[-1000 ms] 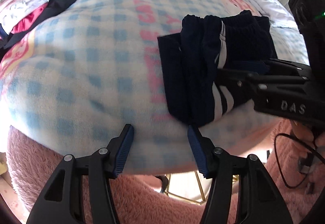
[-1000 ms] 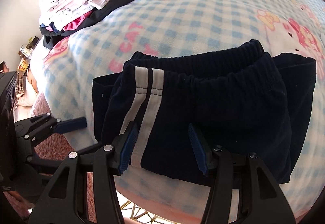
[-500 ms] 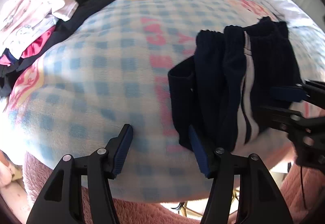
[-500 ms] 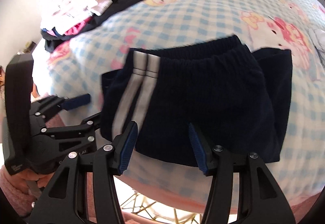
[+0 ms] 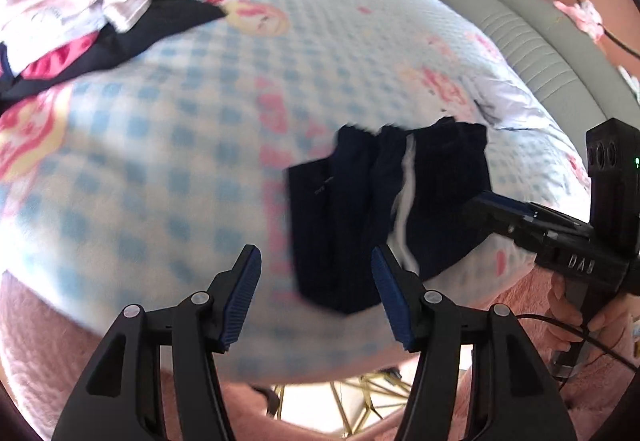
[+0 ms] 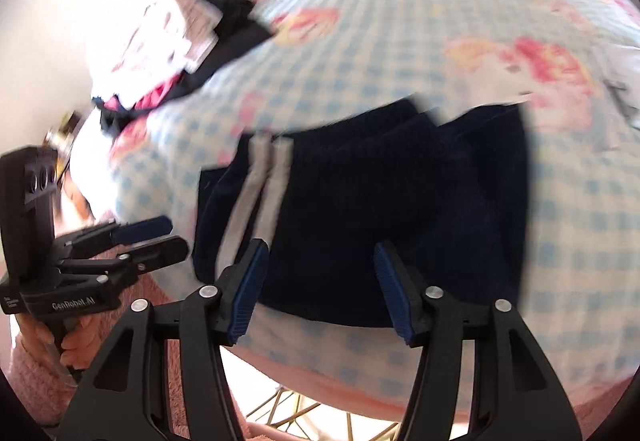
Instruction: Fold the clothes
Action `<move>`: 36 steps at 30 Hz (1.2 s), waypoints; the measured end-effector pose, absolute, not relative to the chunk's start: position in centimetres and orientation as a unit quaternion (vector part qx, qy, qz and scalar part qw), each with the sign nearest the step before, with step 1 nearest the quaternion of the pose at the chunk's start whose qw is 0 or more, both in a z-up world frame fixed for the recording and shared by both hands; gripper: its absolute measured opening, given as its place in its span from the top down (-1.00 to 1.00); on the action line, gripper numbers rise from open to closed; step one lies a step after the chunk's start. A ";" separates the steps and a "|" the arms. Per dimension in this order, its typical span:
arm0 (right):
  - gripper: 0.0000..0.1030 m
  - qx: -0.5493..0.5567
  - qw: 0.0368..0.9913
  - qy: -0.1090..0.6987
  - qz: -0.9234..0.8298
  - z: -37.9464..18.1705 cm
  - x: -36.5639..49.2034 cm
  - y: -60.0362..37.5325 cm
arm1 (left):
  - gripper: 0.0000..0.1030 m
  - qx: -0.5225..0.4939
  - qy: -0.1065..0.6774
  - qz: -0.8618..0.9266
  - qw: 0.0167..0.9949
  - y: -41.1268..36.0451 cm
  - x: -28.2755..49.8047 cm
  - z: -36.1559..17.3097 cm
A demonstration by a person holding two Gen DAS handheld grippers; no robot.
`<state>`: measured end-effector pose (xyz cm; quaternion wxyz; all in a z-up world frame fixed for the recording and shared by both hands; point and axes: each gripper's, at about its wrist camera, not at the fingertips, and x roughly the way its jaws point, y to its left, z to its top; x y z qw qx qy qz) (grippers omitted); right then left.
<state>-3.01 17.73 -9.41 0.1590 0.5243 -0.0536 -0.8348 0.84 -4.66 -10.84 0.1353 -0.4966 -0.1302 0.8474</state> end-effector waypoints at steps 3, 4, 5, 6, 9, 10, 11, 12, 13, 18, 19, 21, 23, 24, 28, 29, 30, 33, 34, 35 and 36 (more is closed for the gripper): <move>-0.20 0.517 0.134 -0.068 -0.843 -8.7 -3.2 19.7 | -0.18 -0.496 -0.135 0.847 0.138 -2.5 -0.4 -11.8; -0.20 0.525 0.120 -0.060 -0.841 -9.1 -3.5 20.1 | -0.18 -0.498 -0.137 0.846 0.130 -1.7 -1.0 -12.4; -0.20 0.528 0.111 -0.049 -0.841 -9.3 -3.6 20.3 | -0.18 -0.499 -0.135 0.848 0.118 -1.0 -1.9 -12.9; -0.20 0.529 0.102 -0.039 -0.842 -9.5 -3.5 20.7 | -0.20 -0.501 -0.135 0.848 0.106 -0.5 -2.6 -13.4; -0.20 0.536 0.064 -0.028 -0.841 -10.5 -2.9 21.9 | -0.21 -0.501 -0.166 0.843 0.104 -1.5 -1.9 -13.8; -0.24 0.538 0.065 -0.043 -0.839 -10.6 -2.7 22.8 | -0.21 -0.494 -0.183 0.843 0.105 -2.1 -1.7 -13.8; -0.26 0.540 0.068 -0.058 -0.837 -10.7 -2.5 23.8 | -0.21 -0.488 -0.199 0.843 0.107 -2.7 -1.5 -13.8; -0.26 0.541 0.070 -0.074 -0.835 -10.7 -2.2 24.8 | -0.21 -0.481 -0.217 0.842 0.110 -3.3 -1.3 -13.8; -0.27 0.531 0.078 -0.073 -0.840 -10.3 -2.1 25.0 | -0.21 -0.473 -0.243 0.838 0.118 -3.9 -0.9 -13.9; -0.51 0.518 0.111 -0.067 -0.846 -9.8 -2.9 24.4 | -0.28 -0.474 -0.345 0.791 0.173 -5.7 -0.5 -15.9; -0.51 0.518 0.117 -0.066 -0.845 -9.8 -3.2 24.2 | -0.28 -0.475 -0.353 0.787 0.174 -5.7 -0.6 -16.2; -0.51 0.536 0.119 -0.063 -0.833 -10.9 -4.3 23.9 | -0.28 -0.466 -0.362 0.784 0.194 -5.6 -0.6 -16.1; -0.52 0.547 0.119 -0.048 -0.827 -11.6 -5.3 23.5 | -0.28 -0.454 -0.368 0.783 0.213 -5.4 -0.3 -15.9; -0.54 0.547 0.124 -0.047 -0.826 -11.6 -5.6 23.4 | -0.27 -0.448 -0.365 0.789 0.209 -5.1 -0.8 -16.2; -0.31 0.542 0.186 -0.066 -0.817 -10.8 -5.7 22.5 | -0.27 -0.434 -0.376 0.800 0.175 -6.0 -2.1 -17.0; -0.31 0.540 0.188 -0.060 -0.818 -10.8 -5.6 22.4 | -0.29 -0.445 -0.386 0.788 0.180 -6.3 -2.5 -17.7; -0.31 0.541 0.183 -0.051 -0.819 -11.0 -5.6 22.3 | -0.30 -0.454 -0.395 0.777 0.185 -6.5 -2.9 -18.3; -0.30 0.556 0.161 -0.061 -0.813 -12.3 -6.4 22.8 | -0.40 -0.445 -0.390 0.780 0.203 -5.3 -3.4 -18.3; -0.35 0.562 0.161 -0.080 -0.807 -12.8 -6.7 23.1 | -0.44 -0.438 -0.391 0.781 0.213 -4.8 -3.9 -18.4; -0.39 0.562 0.161 -0.088 -0.807 -13.0 -6.9 23.1 | -0.51 -0.432 -0.391 0.781 0.222 -4.2 -4.3 -18.4; -0.42 0.561 0.162 -0.094 -0.806 -13.1 -7.0 23.1 | -0.55 -0.435 -0.387 0.782 0.221 -4.0 -4.3 -18.5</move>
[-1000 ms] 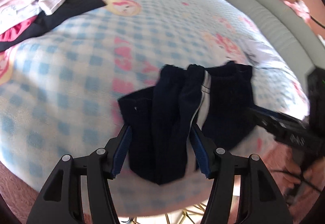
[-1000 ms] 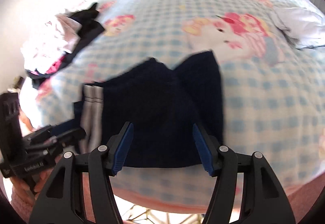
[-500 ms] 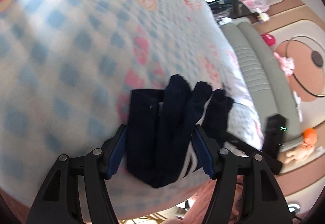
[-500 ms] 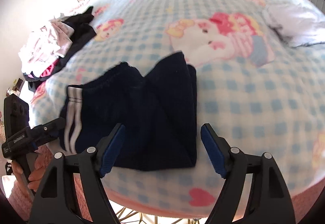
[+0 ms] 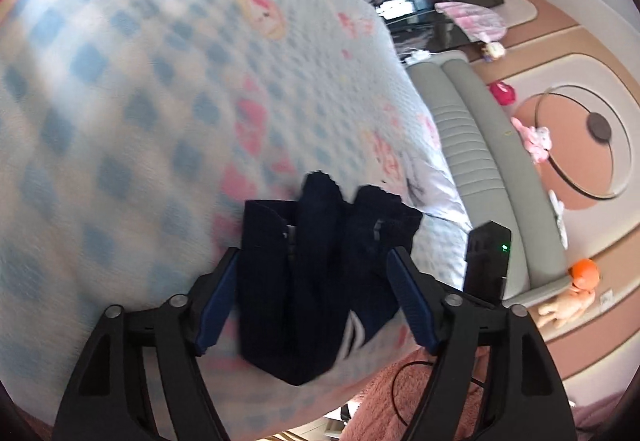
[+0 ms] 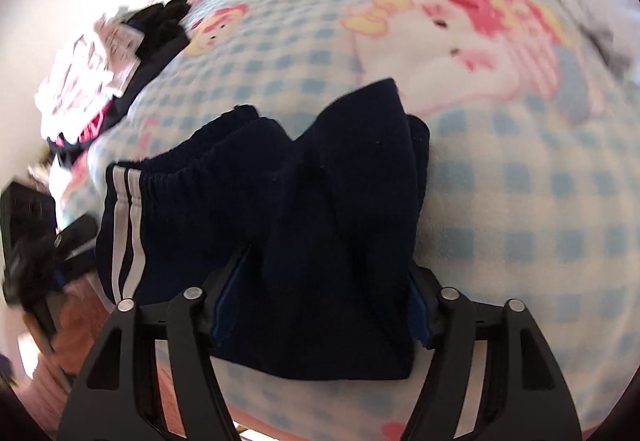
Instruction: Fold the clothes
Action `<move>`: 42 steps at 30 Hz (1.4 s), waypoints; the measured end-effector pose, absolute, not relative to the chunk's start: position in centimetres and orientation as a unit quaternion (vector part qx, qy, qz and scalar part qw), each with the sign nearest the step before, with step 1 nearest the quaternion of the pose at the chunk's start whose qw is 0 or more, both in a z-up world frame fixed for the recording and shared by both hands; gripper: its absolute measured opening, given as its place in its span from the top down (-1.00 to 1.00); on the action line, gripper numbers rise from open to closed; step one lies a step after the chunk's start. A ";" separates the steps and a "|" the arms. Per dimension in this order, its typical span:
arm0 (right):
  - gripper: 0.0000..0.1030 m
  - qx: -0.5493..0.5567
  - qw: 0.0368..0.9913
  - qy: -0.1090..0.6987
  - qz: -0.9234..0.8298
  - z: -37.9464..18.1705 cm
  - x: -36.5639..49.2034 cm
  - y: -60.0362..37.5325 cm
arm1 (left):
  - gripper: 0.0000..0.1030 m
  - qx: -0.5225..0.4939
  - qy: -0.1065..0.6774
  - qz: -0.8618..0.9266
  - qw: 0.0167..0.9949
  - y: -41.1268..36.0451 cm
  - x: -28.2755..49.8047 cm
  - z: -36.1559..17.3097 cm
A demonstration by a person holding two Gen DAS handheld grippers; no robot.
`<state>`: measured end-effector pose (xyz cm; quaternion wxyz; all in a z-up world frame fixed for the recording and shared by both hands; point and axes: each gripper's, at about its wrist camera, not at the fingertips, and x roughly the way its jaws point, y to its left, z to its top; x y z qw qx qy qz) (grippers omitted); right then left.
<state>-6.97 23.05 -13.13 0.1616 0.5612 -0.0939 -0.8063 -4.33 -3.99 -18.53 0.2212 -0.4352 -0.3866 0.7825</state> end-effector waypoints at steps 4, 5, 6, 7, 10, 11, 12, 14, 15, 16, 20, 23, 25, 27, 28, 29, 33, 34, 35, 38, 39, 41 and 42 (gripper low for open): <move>-0.19 0.550 0.150 -0.064 -0.819 -13.2 -6.6 21.7 | -0.50 -0.462 -0.355 0.788 0.201 -3.5 -4.0 -18.5; 0.03 0.547 0.152 -0.063 -0.821 -12.9 -6.3 21.4 | -0.27 -0.462 -0.340 0.794 0.199 -3.5 -3.9 -18.0; 0.09 0.543 0.155 -0.064 -0.823 -12.6 -6.0 21.2 | -0.14 -0.462 -0.326 0.801 0.197 -3.4 -3.7 -17.5; 0.14 0.539 0.158 -0.065 -0.825 -12.1 -5.7 21.0 | -0.01 -0.462 -0.313 0.806 0.196 -3.4 -3.6 -17.1; 0.16 0.529 0.168 -0.078 -0.828 -11.8 -5.3 21.1 | 0.02 -0.458 -0.312 0.809 0.194 -3.2 -3.6 -16.9; 0.12 0.532 0.169 -0.086 -0.825 -12.1 -5.5 21.3 | -0.04 -0.461 -0.313 0.808 0.192 -3.2 -3.7 -17.2; 0.10 0.541 0.171 -0.094 -0.818 -12.7 -5.7 21.4 | -0.08 -0.470 -0.312 0.803 0.193 -3.2 -3.9 -17.8; 0.01 0.555 0.177 -0.108 -0.805 -13.8 -6.2 21.6 | -0.21 -0.486 -0.310 0.794 0.194 -3.1 -4.2 -18.8; 0.00 0.559 0.182 -0.114 -0.801 -14.4 -6.4 21.7 | -0.24 -0.491 -0.300 0.795 0.194 -2.9 -4.3 -18.8; 0.00 0.561 0.183 -0.121 -0.798 -14.7 -6.6 21.7 | -0.31 -0.495 -0.291 0.796 0.194 -2.7 -4.4 -18.8; 0.24 0.550 0.172 -0.098 -0.812 -13.5 -6.2 20.8 | -0.03 -0.491 -0.254 0.812 0.186 -1.9 -3.9 -17.5; 0.48 0.528 0.175 -0.068 -0.828 -11.6 -5.4 20.5 | 0.33 -0.483 -0.242 0.820 0.189 -1.9 -3.1 -15.8; 0.49 0.512 0.179 -0.084 -0.836 -10.0 -4.9 21.2 | 0.46 -0.481 -0.243 0.821 0.190 -1.8 -2.9 -14.7; 0.49 0.499 0.181 -0.111 -0.840 -8.5 -4.6 21.9 | 0.48 -0.478 -0.244 0.820 0.201 -1.3 -2.8 -13.7; 0.49 0.493 0.178 -0.123 -0.843 -7.9 -4.6 22.4 | 0.48 -0.476 -0.243 0.819 0.207 -1.0 -2.7 -13.1; 0.49 0.488 0.173 -0.128 -0.846 -7.3 -4.5 22.8 | 0.48 -0.473 -0.234 0.822 0.215 -0.2 -2.8 -12.5; 0.49 0.471 0.157 -0.135 -0.858 -5.6 -4.4 24.8 | 0.48 -0.467 -0.231 0.817 0.247 2.8 -3.9 -11.2; 0.49 0.467 0.151 -0.137 -0.860 -5.4 -4.4 25.6 | 0.48 -0.471 -0.233 0.812 0.255 3.5 -4.3 -11.2; 0.49 0.467 0.144 -0.142 -0.861 -5.5 -4.3 26.4 | 0.48 -0.478 -0.232 0.808 0.256 4.8 -5.0 -11.2; 0.49 0.468 0.124 -0.162 -0.860 -6.0 -3.7 28.9 | 0.48 -0.487 -0.218 0.803 0.267 8.0 -5.6 -10.9; 0.49 0.467 0.119 -0.175 -0.858 -6.3 -3.5 29.8 | 0.48 -0.486 -0.210 0.803 0.274 9.0 -5.8 -10.6; 0.49 0.459 0.111 -0.182 -0.863 -5.7 -3.7 31.6 | 0.48 -0.489 -0.188 0.801 0.291 11.5 -6.5 -9.9; 0.49 0.455 0.107 -0.185 -0.865 -5.4 -3.9 32.5 | 0.48 -0.491 -0.175 0.799 0.298 12.8 -7.2 -9.6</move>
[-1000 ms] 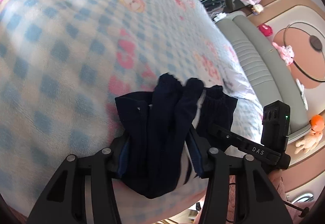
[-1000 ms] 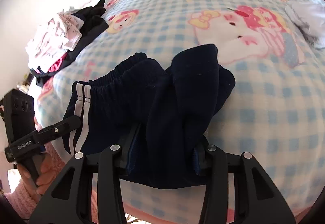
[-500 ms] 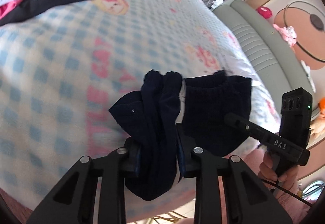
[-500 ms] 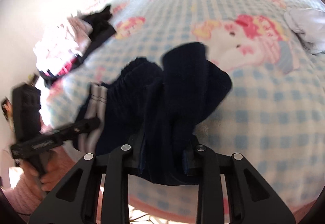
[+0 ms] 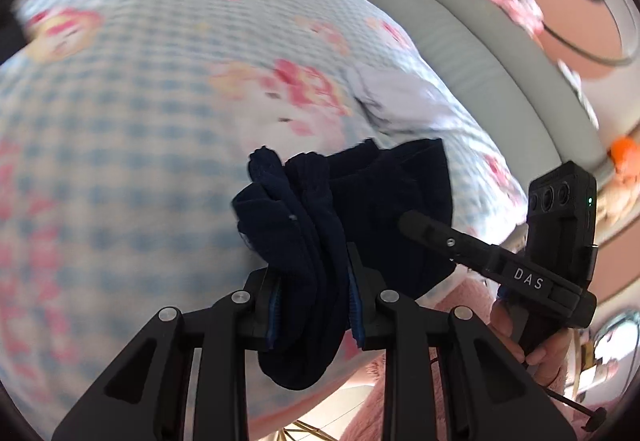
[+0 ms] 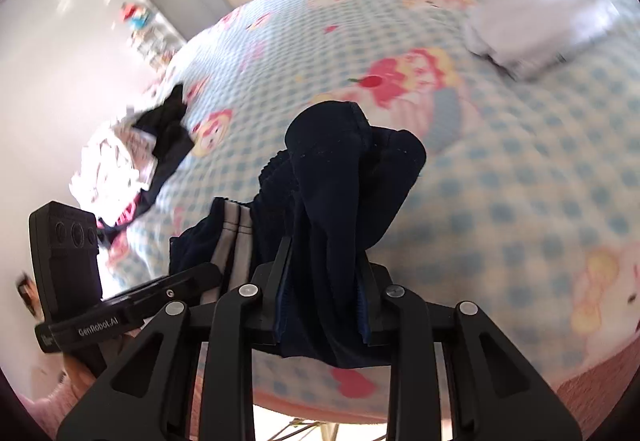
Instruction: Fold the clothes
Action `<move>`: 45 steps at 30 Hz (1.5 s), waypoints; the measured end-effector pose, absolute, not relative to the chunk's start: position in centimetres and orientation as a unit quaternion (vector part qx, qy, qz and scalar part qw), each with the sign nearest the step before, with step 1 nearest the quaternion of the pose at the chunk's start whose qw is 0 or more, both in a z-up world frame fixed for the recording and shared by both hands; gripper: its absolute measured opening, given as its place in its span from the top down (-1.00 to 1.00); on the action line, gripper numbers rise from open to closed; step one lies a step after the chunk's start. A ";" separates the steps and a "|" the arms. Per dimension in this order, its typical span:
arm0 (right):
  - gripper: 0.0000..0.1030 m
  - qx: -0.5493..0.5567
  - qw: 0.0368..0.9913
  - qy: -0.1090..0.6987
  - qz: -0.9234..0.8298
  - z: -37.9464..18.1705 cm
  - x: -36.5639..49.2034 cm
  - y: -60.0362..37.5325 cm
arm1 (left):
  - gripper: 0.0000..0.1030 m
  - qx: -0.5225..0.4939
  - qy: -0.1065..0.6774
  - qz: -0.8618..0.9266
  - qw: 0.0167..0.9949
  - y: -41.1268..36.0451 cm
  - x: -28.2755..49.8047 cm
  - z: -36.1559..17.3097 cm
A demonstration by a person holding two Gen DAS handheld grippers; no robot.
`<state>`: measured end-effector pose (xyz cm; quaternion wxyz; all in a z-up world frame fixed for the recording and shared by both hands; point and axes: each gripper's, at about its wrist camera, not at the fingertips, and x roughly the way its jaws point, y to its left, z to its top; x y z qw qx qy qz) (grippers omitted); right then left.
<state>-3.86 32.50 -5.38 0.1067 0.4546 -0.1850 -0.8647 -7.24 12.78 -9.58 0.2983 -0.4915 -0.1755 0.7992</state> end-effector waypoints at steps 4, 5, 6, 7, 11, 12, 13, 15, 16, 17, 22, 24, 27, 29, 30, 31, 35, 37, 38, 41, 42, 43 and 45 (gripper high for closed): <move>0.49 0.437 0.091 -0.197 -0.873 -4.1 -4.5 36.1 | 0.48 -0.481 -0.140 0.800 0.330 18.4 -10.7 -7.2; 0.49 0.432 0.087 -0.200 -0.875 -3.7 -4.6 37.0 | 0.48 -0.472 -0.129 0.805 0.335 20.0 -11.5 -6.7; 0.49 0.428 0.083 -0.203 -0.877 -3.4 -4.8 37.9 | 0.48 -0.470 -0.123 0.806 0.338 21.4 -12.2 -6.5; 0.49 0.423 0.079 -0.206 -0.879 -3.1 -4.9 38.8 | 0.48 -0.469 -0.118 0.806 0.342 22.9 -12.9 -6.2; 0.49 0.402 0.055 -0.207 -0.890 -1.2 -7.9 43.7 | 0.48 -0.451 -0.118 0.807 0.361 28.3 -16.4 -4.5; 0.49 0.396 0.049 -0.207 -0.893 -0.7 -8.6 44.9 | 0.48 -0.445 -0.121 0.810 0.363 29.4 -17.3 -3.8; 0.49 0.391 0.043 -0.208 -0.896 -0.2 -9.4 46.1 | 0.48 -0.438 -0.127 0.812 0.365 30.6 -18.3 -3.0; 0.49 0.380 0.030 -0.208 -0.901 0.8 -10.9 48.6 | 0.48 -0.421 -0.133 0.817 0.370 32.9 -20.3 -1.3; 0.49 0.374 0.024 -0.208 -0.903 1.3 -11.6 49.8 | 0.48 -0.411 -0.133 0.821 0.374 34.1 -21.2 -0.4; 0.49 0.369 0.018 -0.208 -0.906 1.8 -12.4 51.0 | 0.48 -0.396 -0.135 0.827 0.375 35.2 -22.2 0.5; 0.48 0.340 -0.012 -0.209 -0.917 4.2 -16.1 57.1 | 0.39 -0.400 -0.144 0.838 0.342 38.7 -27.8 -0.7; 0.48 0.356 -0.046 -0.208 -0.910 3.1 -18.3 59.5 | 0.39 -0.444 -0.124 0.833 0.307 39.9 -30.3 -4.1; 0.45 0.410 -0.115 -0.194 -0.884 -1.4 -20.2 62.1 | 0.18 -0.527 -0.115 0.802 0.256 40.1 -32.6 -9.1; 0.29 0.393 -0.124 -0.215 -0.885 -2.0 -19.1 63.4 | -0.08 -0.527 -0.139 0.798 0.258 39.1 -32.4 -9.8; 0.29 0.383 -0.128 -0.226 -0.886 -2.2 -18.5 64.0 | -0.09 -0.515 -0.139 0.805 0.260 38.6 -31.9 -9.5; 0.28 0.370 -0.132 -0.222 -0.892 -1.7 -17.9 63.9 | -0.09 -0.501 -0.135 0.816 0.256 38.3 -31.4 -9.0; 0.28 0.333 -0.147 -0.198 -0.910 0.0 -16.5 63.5 | -0.09 -0.419 -0.111 0.873 0.223 37.2 -29.3 -5.8; 0.28 0.351 -0.146 -0.184 -0.906 -0.7 -17.1 63.0 | -0.05 -0.380 -0.066 0.895 0.223 38.5 -28.2 -4.1; 0.36 0.360 -0.146 -0.176 -0.904 -1.0 -17.5 62.8 | -0.05 -0.379 -0.046 0.892 0.242 39.5 -28.1 -3.7; 0.46 0.387 -0.144 -0.155 -0.897 -1.9 -18.5 62.1 | -0.05 -0.404 -0.008 0.869 0.285 42.5 -28.3 -4.4; 0.46 0.396 -0.144 -0.148 -0.895 -2.2 -18.8 61.9 | -0.05 -0.418 0.003 0.863 0.284 43.4 -28.6 -5.2; 0.46 0.405 -0.143 -0.141 -0.892 -2.6 -19.1 61.7 | -0.05 -0.433 0.013 0.856 0.282 44.2 -28.9 -6.0; 0.45 0.422 -0.142 -0.126 -0.886 -3.2 -19.8 61.2 | -0.08 -0.487 0.015 0.829 0.276 45.2 -30.0 -8.5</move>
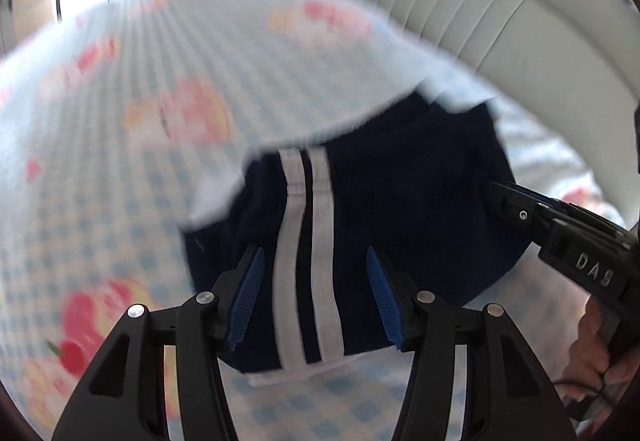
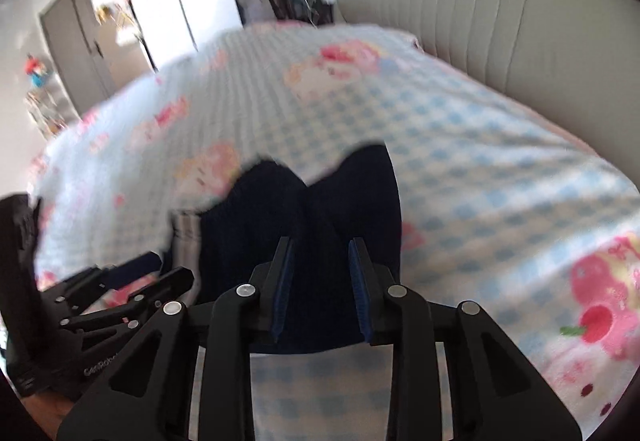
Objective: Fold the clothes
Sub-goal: 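Place the trousers bundle onto the folded white garment and open both grippers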
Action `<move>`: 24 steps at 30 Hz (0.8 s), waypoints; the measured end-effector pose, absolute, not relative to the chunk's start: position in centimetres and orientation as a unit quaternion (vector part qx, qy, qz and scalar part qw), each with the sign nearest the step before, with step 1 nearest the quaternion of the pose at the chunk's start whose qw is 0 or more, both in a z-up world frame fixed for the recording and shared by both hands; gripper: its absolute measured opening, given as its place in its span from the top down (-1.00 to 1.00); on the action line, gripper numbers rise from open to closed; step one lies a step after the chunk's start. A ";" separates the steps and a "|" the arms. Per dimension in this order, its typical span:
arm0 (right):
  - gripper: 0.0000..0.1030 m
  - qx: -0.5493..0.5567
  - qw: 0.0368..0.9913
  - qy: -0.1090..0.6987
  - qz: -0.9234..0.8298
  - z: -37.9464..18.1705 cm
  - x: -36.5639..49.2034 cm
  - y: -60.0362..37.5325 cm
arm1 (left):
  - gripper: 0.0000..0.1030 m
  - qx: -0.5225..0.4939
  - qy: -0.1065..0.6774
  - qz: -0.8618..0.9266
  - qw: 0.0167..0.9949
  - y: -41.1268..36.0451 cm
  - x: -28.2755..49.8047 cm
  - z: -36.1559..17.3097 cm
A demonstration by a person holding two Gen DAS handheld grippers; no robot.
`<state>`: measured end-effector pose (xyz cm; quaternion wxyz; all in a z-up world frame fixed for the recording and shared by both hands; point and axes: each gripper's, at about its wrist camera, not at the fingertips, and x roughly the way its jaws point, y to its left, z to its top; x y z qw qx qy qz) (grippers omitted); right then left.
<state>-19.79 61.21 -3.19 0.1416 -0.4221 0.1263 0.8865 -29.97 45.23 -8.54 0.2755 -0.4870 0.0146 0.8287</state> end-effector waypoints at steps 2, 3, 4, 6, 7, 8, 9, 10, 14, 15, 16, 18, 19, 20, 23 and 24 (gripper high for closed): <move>0.44 -0.430 0.141 0.122 0.883 -3.6 -20.1 61.0 | -0.08 -0.513 0.010 0.816 0.267 45.5 -30.2 -10.3; 0.44 -0.428 0.142 0.125 0.884 -3.6 -19.9 61.0 | -0.09 -0.506 0.012 0.820 0.266 45.5 -30.0 -10.4; 0.43 -0.426 0.142 0.129 0.884 -3.6 -19.8 61.0 | -0.09 -0.500 0.020 0.824 0.266 45.7 -29.9 -10.4; 0.42 -0.423 0.143 0.137 0.884 -3.6 -19.5 61.1 | -0.10 -0.498 0.031 0.825 0.266 46.0 -30.0 -10.6; 0.42 -0.421 0.143 0.141 0.885 -3.7 -19.4 61.1 | -0.11 -0.502 0.030 0.822 0.266 46.0 -30.2 -10.9; 0.42 -0.419 0.144 0.144 0.885 -3.7 -19.2 61.1 | -0.15 -0.507 0.026 0.820 0.266 45.9 -30.6 -11.1; 0.42 -0.417 0.144 0.148 0.885 -3.7 -19.1 61.1 | -0.19 -0.509 0.031 0.819 0.263 46.0 -30.6 -11.1; 0.42 -0.415 0.144 0.152 0.885 -3.7 -19.0 61.1 | -0.22 -0.511 0.037 0.819 0.260 46.1 -30.6 -11.1; 0.41 -0.408 0.146 0.167 0.886 -3.8 -18.4 61.2 | -0.25 -0.508 0.023 0.820 0.261 44.9 -30.0 -10.0; 0.41 -0.406 0.146 0.171 0.886 -3.8 -18.3 61.2 | -0.25 -0.507 0.013 0.820 0.264 44.3 -29.8 -9.6; 0.40 -0.404 0.147 0.175 0.886 -3.8 -18.2 61.3 | -0.25 -0.506 0.008 0.820 0.267 43.7 -29.6 -9.2; 0.34 -0.406 0.141 0.187 0.883 -3.4 -17.9 61.1 | -0.26 -0.508 0.016 0.820 0.263 42.4 -29.5 -8.2; 0.30 -0.412 0.134 0.196 0.880 -2.8 -17.7 60.9 | -0.26 -0.507 0.016 0.819 0.269 41.5 -29.4 -7.5; 0.28 -0.419 0.133 0.185 0.879 -2.0 -17.6 60.5 | -0.27 -0.505 0.017 0.818 0.274 40.6 -29.4 -6.9; -0.02 -0.418 0.126 0.157 0.886 0.7 -17.3 58.7 | -0.37 -0.484 0.026 0.836 0.259 36.9 -29.4 -4.2; -0.18 -0.413 0.122 0.149 0.890 1.7 -17.2 58.0 | -0.39 -0.479 0.026 0.841 0.251 35.5 -29.5 -3.4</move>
